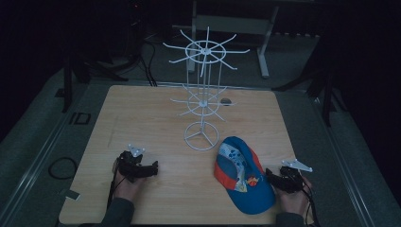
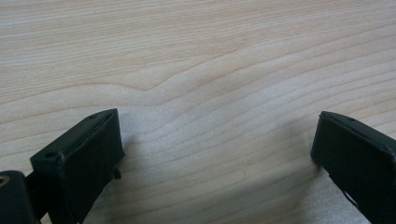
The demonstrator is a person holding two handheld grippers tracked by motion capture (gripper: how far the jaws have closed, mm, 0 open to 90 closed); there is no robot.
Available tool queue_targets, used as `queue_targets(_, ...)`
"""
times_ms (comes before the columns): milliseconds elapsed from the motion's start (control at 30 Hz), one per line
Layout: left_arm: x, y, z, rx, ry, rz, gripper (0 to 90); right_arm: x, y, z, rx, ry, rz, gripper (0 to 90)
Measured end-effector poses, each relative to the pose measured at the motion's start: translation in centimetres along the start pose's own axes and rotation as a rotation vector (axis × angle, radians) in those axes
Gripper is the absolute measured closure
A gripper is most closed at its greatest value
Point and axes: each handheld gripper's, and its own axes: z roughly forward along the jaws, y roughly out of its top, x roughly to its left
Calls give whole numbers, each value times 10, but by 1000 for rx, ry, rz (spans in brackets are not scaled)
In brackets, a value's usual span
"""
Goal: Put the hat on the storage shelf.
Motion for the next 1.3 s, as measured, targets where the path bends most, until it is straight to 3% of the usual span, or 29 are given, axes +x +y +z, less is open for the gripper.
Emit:
queue_targets(267,0,0,0,0,-1,1,26,-1,5,0,43,10,-11,322)
queue_targets(567,0,0,0,0,-1,1,26,-6,12,-1,108,56,-65,315)
queue_targets(1300,-1,0,0,2,-7,11,26,-6,0,-4,33,56,-56,308)
